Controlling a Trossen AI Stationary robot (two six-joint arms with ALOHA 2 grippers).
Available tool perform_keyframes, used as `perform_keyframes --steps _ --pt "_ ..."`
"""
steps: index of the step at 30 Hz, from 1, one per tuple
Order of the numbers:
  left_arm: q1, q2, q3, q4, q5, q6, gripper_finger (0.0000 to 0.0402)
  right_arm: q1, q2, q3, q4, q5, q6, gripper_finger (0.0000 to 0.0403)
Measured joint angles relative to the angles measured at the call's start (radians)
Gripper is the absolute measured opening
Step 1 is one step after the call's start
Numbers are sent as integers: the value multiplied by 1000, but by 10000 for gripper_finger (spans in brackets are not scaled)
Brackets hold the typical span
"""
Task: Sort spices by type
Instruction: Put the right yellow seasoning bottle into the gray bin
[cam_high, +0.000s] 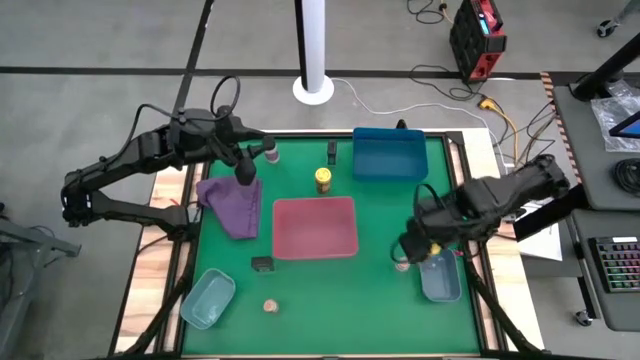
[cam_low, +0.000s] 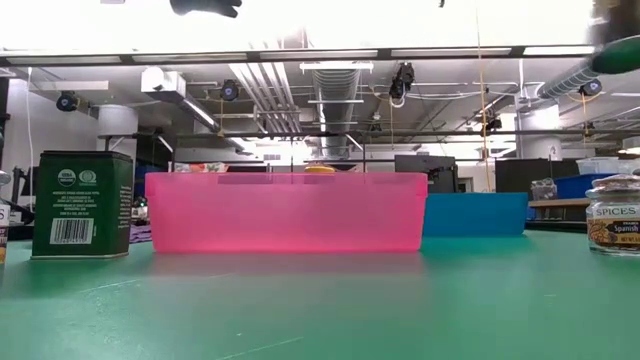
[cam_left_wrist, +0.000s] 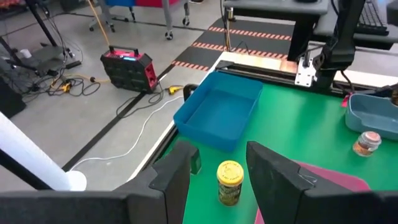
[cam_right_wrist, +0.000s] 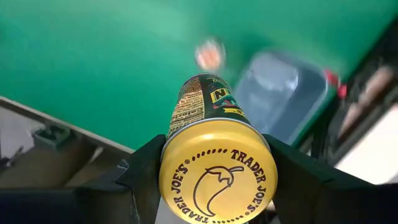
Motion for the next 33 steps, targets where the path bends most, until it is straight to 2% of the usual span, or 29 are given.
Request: perform_keyframes --steps 7,13,19,25,33 --pt "0 0 0 43 0 -1 141 113 -111 -170 -12 -1 87 224" --pt "0 0 0 53 0 -33 141 131 -199 -361 96 38 107 224" --pt "0 0 0 52 0 -89 141 152 -218 -507 184 41 73 224" --pt "0 1 0 55 0 -106 141 174 -222 -563 246 86 25 224" --pt "0 5 0 83 -5 -107 141 183 -192 -609 288 80 -36 224"
